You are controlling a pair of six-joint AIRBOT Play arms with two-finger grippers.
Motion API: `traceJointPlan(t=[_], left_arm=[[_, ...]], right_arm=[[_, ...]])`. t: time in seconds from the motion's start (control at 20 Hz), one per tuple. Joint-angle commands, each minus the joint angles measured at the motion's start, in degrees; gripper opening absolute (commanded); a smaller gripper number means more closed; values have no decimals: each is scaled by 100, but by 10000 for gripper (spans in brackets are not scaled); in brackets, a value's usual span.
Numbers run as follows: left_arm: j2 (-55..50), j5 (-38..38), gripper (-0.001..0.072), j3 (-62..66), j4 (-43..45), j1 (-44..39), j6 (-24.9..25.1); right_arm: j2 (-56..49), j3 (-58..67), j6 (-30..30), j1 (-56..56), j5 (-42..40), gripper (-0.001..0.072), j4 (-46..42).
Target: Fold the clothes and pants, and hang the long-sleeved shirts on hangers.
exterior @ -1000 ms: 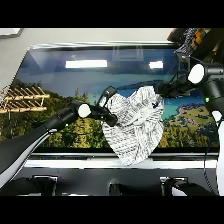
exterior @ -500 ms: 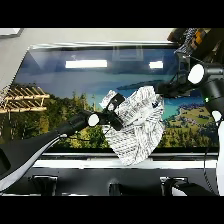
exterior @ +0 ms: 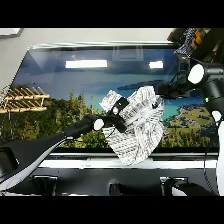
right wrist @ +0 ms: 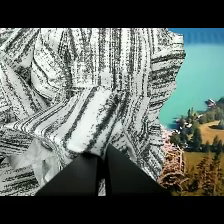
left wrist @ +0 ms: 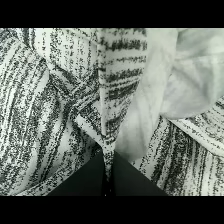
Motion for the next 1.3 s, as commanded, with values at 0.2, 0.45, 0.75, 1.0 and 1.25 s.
traceJointPlan(t=[0.2, 0.45, 0.75, 1.0, 1.25], left_arm=[[330, -1338, 18, 1019, -72, 590, -345], [380, -3023, 18, 3600, 1010, 1432, -1823], [940, -3462, 18, 5567, 1814, 1777, -2804], [2247, -3484, 18, 5025, 2118, 1805, -3073], [3075, -3580, 18, 5027, 2120, 1805, -3128]], right_arm=[[177, 66, 116, 0, 61, 30, 177], [367, 1606, 380, 2, -306, 30, 66], [387, 3442, 83, 2, -1056, 30, 1392], [658, 3515, -494, 13, -1366, 30, 2413], [1123, 3515, -859, 13, -1486, 30, 2817]])
